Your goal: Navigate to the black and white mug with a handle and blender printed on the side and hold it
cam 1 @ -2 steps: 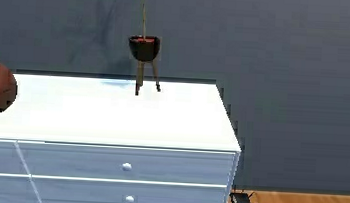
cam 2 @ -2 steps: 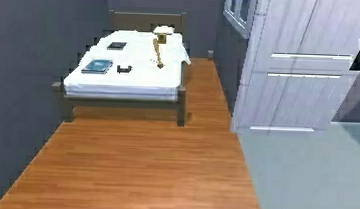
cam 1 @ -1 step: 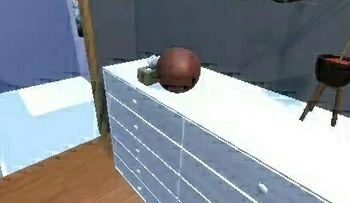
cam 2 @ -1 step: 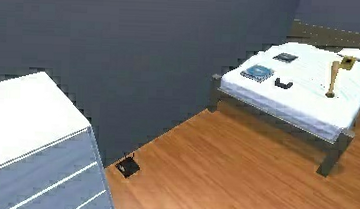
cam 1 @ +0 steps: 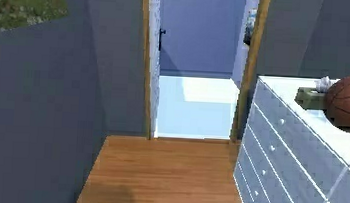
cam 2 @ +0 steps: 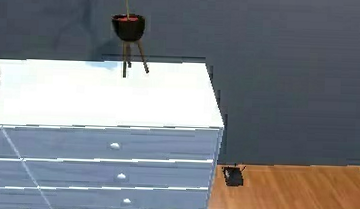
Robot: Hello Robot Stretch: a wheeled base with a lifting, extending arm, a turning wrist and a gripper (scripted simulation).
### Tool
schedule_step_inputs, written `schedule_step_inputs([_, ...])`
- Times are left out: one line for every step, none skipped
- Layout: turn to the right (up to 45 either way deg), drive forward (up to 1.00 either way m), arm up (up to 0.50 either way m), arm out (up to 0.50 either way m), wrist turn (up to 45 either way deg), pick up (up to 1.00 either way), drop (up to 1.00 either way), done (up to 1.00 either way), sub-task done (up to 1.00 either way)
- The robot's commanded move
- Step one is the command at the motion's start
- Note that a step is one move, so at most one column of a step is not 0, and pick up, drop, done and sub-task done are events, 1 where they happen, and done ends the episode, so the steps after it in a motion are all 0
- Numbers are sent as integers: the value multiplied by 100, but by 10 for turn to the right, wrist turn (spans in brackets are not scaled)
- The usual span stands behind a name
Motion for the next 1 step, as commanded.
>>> schedule_step_inputs([0, 100, 0, 0, 0, 0, 0, 0, 0])
